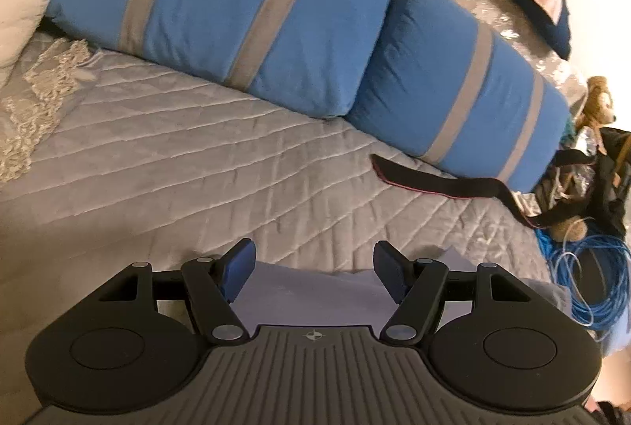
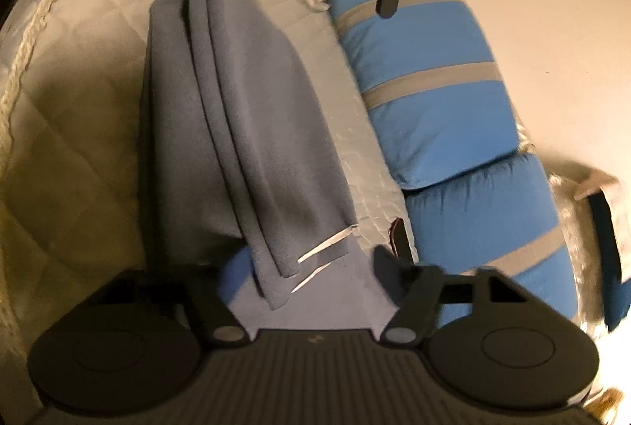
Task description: Fold clothes
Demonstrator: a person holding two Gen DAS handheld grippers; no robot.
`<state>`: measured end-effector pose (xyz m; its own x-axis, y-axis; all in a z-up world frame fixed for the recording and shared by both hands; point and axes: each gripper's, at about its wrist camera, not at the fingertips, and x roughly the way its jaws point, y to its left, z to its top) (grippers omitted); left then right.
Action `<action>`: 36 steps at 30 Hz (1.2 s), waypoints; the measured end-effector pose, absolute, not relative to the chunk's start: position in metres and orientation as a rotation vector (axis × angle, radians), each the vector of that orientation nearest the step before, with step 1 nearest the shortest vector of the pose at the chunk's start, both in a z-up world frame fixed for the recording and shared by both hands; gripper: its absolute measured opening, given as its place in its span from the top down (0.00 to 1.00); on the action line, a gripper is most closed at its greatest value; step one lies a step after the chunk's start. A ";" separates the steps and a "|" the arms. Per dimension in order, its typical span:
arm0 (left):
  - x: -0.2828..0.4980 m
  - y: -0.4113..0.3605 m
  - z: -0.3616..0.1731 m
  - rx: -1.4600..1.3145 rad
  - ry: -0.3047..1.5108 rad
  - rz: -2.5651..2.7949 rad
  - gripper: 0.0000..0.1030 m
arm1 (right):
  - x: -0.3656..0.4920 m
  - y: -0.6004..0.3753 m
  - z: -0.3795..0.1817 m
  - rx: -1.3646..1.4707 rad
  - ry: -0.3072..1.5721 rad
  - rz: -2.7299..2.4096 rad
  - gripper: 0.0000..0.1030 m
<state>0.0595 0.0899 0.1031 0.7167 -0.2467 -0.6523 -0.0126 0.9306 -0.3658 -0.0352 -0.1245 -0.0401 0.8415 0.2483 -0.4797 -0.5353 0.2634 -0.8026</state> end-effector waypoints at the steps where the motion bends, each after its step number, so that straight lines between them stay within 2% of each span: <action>1: 0.059 0.092 0.103 -0.368 0.767 -0.135 0.37 | -0.033 -0.122 -0.040 -1.210 0.291 0.552 0.36; 9: 0.057 0.101 0.103 -0.411 0.766 -0.151 0.37 | -0.036 -0.110 -0.052 -1.358 0.263 0.582 0.36; 13: 0.056 0.104 0.104 -0.419 0.764 -0.151 0.37 | -0.032 -0.102 -0.055 -1.390 0.264 0.574 0.40; 15: 0.056 0.104 0.104 -0.415 0.773 -0.139 0.37 | -0.030 -0.100 -0.055 -1.401 0.275 0.600 0.51; 17: 0.057 0.104 0.103 -0.402 0.788 -0.122 0.37 | -0.027 -0.099 -0.055 -1.392 0.300 0.634 0.79; 18: 0.057 0.105 0.102 -0.398 0.792 -0.117 0.37 | -0.027 -0.100 -0.054 -1.389 0.308 0.644 0.82; 19: 0.057 0.106 0.101 -0.397 0.795 -0.113 0.37 | -0.027 -0.100 -0.053 -1.389 0.311 0.653 0.93; 31: 0.058 0.110 0.097 -0.396 0.819 -0.099 0.37 | -0.005 -0.128 -0.005 -1.447 0.154 0.575 0.96; 36: 0.058 0.110 0.097 -0.393 0.825 -0.101 0.37 | 0.003 -0.157 0.007 -1.477 0.165 0.528 0.96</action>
<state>0.0584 0.1097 0.0969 0.6784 -0.2381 -0.6950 -0.0637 0.9234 -0.3785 0.0034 -0.1568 0.0069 0.8765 0.2361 -0.4196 -0.4327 0.0043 -0.9015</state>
